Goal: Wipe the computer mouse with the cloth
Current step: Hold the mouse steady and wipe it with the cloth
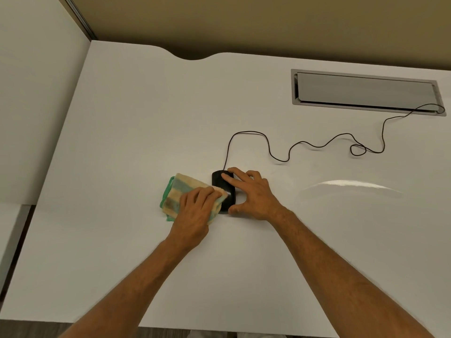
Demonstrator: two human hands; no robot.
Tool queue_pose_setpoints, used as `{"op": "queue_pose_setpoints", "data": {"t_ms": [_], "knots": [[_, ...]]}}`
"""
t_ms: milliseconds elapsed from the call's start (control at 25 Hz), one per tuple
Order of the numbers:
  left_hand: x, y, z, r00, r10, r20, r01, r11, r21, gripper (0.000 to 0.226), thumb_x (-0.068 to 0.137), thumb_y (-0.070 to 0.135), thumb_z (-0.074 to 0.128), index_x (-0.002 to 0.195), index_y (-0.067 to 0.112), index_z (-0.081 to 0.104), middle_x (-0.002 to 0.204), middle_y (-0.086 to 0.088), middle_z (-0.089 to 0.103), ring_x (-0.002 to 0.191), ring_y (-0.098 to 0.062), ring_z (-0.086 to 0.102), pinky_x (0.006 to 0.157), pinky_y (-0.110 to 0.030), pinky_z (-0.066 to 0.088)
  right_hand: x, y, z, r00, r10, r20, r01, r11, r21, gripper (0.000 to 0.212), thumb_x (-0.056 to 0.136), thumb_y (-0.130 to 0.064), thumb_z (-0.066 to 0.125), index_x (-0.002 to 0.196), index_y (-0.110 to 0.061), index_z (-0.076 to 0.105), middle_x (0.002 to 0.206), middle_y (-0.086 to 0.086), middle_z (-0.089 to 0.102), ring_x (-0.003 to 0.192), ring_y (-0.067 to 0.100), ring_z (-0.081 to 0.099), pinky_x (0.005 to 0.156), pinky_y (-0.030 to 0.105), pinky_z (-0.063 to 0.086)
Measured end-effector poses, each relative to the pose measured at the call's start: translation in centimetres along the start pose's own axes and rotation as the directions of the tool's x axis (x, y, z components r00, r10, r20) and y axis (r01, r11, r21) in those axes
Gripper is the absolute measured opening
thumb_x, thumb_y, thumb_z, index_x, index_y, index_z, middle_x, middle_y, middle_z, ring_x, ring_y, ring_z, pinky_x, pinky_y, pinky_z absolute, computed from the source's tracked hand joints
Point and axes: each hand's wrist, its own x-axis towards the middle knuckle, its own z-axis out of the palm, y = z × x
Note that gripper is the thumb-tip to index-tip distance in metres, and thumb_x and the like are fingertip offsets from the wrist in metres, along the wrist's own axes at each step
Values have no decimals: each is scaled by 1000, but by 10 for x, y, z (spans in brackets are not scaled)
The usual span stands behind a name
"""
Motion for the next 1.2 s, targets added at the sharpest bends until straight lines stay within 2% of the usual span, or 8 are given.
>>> {"op": "queue_pose_setpoints", "data": {"t_ms": [240, 320, 440, 560, 720, 1000, 1120, 1200], "knots": [[-20, -16, -11, 980, 165, 114, -166, 986, 1, 73, 56, -11, 84, 119, 16, 59, 116, -11, 69, 109, -26, 47, 87, -49, 50, 1, 0, 0, 1000, -1, -5, 1, 1000, 9, 99, 69, -54, 79, 152, -44, 26, 161, -13, 24, 134, 26, 25, 101, 41, 24], [-13, -21, -18, 1000, 9, 3, -9, 998, -62, 68, 58, -17, 75, 118, 10, 63, 114, -16, 66, 110, -28, 48, 90, -50, 47, 1, -1, -1, 1000, 6, -11, -6, 1000, 11, 99, 68, -54, 79, 152, -45, 26, 160, -14, 24, 133, 26, 25, 100, 40, 23], [19, -14, -22, 957, -264, -120, 247, 959, -138, 67, 62, -18, 67, 125, 3, 63, 122, -20, 60, 115, -36, 51, 98, -50, 42, 2, -2, 0, 1000, 18, -23, -18, 1000, 20, 100, 67, -54, 80, 152, -45, 27, 160, -14, 26, 132, 26, 25, 98, 40, 23], [43, -1, -14, 960, -277, -27, 273, 955, -114, 66, 69, -8, 71, 133, 6, 59, 133, -16, 57, 123, -37, 51, 104, -49, 38, 2, -2, 2, 1000, 9, -29, -8, 999, 37, 101, 67, -54, 78, 152, -47, 25, 159, -14, 27, 132, 27, 26, 97, 41, 23], [53, 0, -3, 944, -329, 37, 331, 943, -46, 83, 65, -4, 75, 142, 14, 50, 142, -8, 51, 127, -31, 46, 102, -45, 36, 1, -1, 3, 999, 10, -34, -8, 998, 62, 102, 67, -53, 78, 152, -48, 22, 159, -14, 27, 131, 26, 24, 96, 39, 21], [-1, 15, 14, 974, -227, -8, 227, 971, 68, 90, 57, -14, 73, 141, 9, 52, 141, -15, 54, 120, -34, 51, 93, -50, 44, 2, -3, 2, 999, 37, -10, -37, 998, 50, 100, 69, -52, 80, 153, -43, 26, 161, -11, 26, 134, 27, 23, 100, 39, 21], [-24, 13, 18, 995, -99, 32, 94, 985, 142, 92, 52, -9, 78, 140, 9, 54, 137, -15, 56, 117, -32, 44, 87, -52, 49, 2, -3, 1, 1000, 20, -6, -19, 999, 36, 101, 69, -56, 79, 153, -43, 25, 161, -12, 25, 133, 24, 22, 101, 39, 21], [-35, 6, 15, 989, 56, 137, -80, 982, 171, 88, 51, -5, 84, 135, 13, 61, 133, -11, 63, 117, -29, 44, 88, -49, 51, 2, -2, 0, 1000, 4, -4, -4, 1000, 25, 101, 69, -58, 78, 153, -42, 25, 161, -11, 25, 132, 25, 22, 99, 40, 22]]}}
